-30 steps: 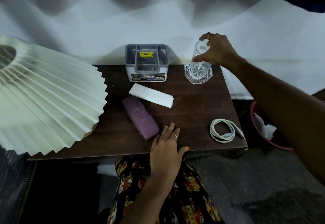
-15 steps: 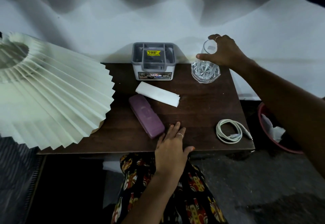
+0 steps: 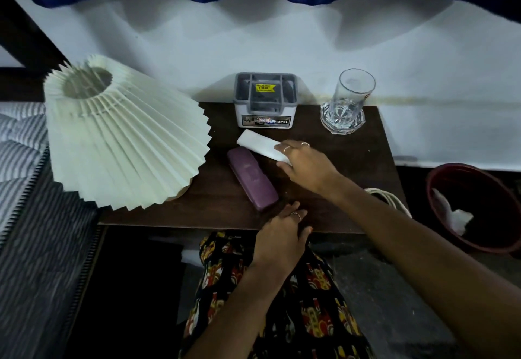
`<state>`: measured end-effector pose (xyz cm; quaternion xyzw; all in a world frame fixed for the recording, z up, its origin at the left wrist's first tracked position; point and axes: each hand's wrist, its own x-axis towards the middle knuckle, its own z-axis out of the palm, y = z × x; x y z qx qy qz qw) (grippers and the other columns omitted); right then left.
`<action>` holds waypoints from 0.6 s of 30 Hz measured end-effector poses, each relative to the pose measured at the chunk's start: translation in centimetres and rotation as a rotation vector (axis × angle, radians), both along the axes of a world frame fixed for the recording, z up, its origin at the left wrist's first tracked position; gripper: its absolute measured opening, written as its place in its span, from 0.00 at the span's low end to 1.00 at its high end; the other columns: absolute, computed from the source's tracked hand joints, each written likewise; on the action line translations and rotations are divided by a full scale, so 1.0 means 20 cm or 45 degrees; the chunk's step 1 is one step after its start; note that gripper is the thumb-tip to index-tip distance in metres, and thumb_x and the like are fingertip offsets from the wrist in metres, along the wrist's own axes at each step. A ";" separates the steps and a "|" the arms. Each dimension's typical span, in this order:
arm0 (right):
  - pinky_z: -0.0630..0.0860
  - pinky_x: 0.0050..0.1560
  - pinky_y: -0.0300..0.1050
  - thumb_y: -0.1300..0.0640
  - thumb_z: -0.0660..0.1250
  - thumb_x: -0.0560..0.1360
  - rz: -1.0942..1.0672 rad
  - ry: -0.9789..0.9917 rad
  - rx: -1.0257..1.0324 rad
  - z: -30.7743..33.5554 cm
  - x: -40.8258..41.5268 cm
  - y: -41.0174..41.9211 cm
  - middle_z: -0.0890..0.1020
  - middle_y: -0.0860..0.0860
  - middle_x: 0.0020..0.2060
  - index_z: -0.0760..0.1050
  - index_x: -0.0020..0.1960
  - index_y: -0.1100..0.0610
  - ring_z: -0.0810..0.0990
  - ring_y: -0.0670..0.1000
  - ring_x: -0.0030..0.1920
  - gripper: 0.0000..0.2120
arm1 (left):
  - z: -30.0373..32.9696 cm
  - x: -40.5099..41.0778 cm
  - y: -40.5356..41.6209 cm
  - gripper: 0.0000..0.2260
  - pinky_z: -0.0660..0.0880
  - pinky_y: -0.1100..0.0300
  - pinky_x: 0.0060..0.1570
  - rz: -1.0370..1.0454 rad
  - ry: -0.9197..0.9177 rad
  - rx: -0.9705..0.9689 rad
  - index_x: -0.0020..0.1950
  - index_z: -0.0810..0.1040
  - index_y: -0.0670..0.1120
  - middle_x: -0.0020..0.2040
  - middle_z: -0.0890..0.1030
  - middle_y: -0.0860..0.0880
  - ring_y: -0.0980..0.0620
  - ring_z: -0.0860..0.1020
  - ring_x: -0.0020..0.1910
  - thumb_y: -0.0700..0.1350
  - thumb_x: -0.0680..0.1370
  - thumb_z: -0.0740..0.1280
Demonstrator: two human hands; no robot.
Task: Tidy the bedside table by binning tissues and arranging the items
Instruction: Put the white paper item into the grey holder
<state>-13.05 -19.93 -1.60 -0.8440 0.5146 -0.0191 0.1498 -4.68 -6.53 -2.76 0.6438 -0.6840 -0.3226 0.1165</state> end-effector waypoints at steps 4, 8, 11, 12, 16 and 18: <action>0.70 0.63 0.53 0.52 0.60 0.79 -0.038 0.079 0.060 -0.07 0.04 0.02 0.68 0.52 0.70 0.64 0.72 0.55 0.69 0.57 0.68 0.23 | 0.04 0.06 0.04 0.16 0.71 0.58 0.62 0.039 0.066 -0.038 0.66 0.73 0.51 0.67 0.74 0.53 0.54 0.73 0.64 0.49 0.79 0.61; 0.72 0.59 0.55 0.55 0.61 0.78 -0.048 0.136 -0.012 -0.09 0.06 0.01 0.71 0.54 0.66 0.66 0.69 0.58 0.70 0.58 0.65 0.20 | 0.08 0.11 0.06 0.12 0.75 0.57 0.56 0.120 0.107 -0.132 0.60 0.76 0.49 0.59 0.79 0.51 0.52 0.77 0.56 0.48 0.79 0.61; 0.72 0.58 0.55 0.58 0.60 0.78 -0.065 0.193 -0.075 -0.08 0.09 -0.01 0.72 0.56 0.62 0.67 0.68 0.59 0.71 0.59 0.62 0.19 | 0.09 0.14 0.07 0.09 0.77 0.53 0.53 0.188 0.110 -0.192 0.56 0.78 0.49 0.54 0.81 0.49 0.50 0.79 0.53 0.47 0.79 0.61; 0.72 0.57 0.55 0.59 0.61 0.77 -0.061 0.223 -0.110 -0.08 0.10 -0.01 0.72 0.56 0.61 0.66 0.68 0.59 0.72 0.60 0.62 0.20 | 0.09 0.15 0.07 0.09 0.77 0.53 0.52 0.201 0.111 -0.208 0.56 0.78 0.49 0.54 0.81 0.49 0.50 0.79 0.52 0.47 0.79 0.61; 0.73 0.55 0.55 0.63 0.64 0.73 -0.004 0.333 -0.226 -0.08 0.13 -0.02 0.74 0.58 0.60 0.63 0.70 0.58 0.74 0.61 0.59 0.26 | 0.09 0.17 0.08 0.09 0.77 0.54 0.50 0.227 0.115 -0.227 0.56 0.78 0.49 0.54 0.80 0.49 0.50 0.79 0.51 0.47 0.79 0.61; 0.74 0.54 0.54 0.63 0.64 0.72 0.027 0.367 -0.277 -0.08 0.14 -0.02 0.75 0.58 0.59 0.61 0.71 0.58 0.75 0.61 0.58 0.28 | 0.09 0.17 0.08 0.09 0.77 0.54 0.50 0.238 0.120 -0.249 0.57 0.77 0.49 0.55 0.80 0.49 0.50 0.79 0.52 0.47 0.79 0.60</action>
